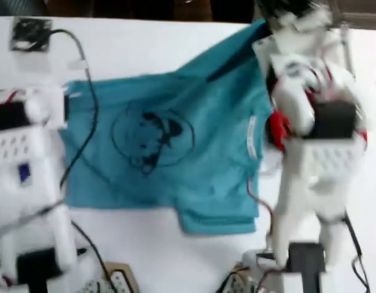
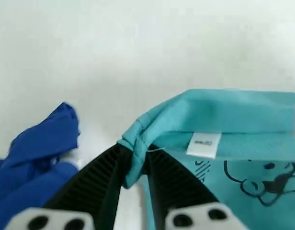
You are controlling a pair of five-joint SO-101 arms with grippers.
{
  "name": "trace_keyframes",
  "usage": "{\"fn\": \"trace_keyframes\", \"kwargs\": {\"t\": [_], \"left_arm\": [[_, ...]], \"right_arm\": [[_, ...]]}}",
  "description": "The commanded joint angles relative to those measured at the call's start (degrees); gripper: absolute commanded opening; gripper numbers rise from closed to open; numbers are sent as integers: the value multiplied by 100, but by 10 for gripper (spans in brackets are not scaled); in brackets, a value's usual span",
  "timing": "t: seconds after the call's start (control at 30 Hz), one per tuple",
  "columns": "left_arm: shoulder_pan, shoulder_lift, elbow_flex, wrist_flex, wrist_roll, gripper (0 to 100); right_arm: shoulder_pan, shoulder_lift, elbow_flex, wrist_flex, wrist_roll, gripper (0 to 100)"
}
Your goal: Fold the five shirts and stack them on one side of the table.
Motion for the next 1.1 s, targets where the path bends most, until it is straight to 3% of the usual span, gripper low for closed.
{"fn": "trace_keyframes", "kwargs": {"t": [0.0,0.17,0.47,0.6,0.77,1.07], "left_arm": [[88,870,-505,-774,-44,24],[79,2154,-2220,-615,-35,24],[97,4457,-5103,756,-35,24],[132,5407,-5675,1301,-62,24],[193,6374,-6123,1873,-70,24],[193,6778,-7178,2752,-229,24]], "right_arm": [[-4,629,-9,-567,35,19],[-13,1393,-501,-840,35,19],[-57,2809,-1688,-233,-176,19],[-66,3327,-1758,163,-695,19],[-198,3960,-1723,681,-738,19],[-277,3829,-1723,1604,-721,19]]}}
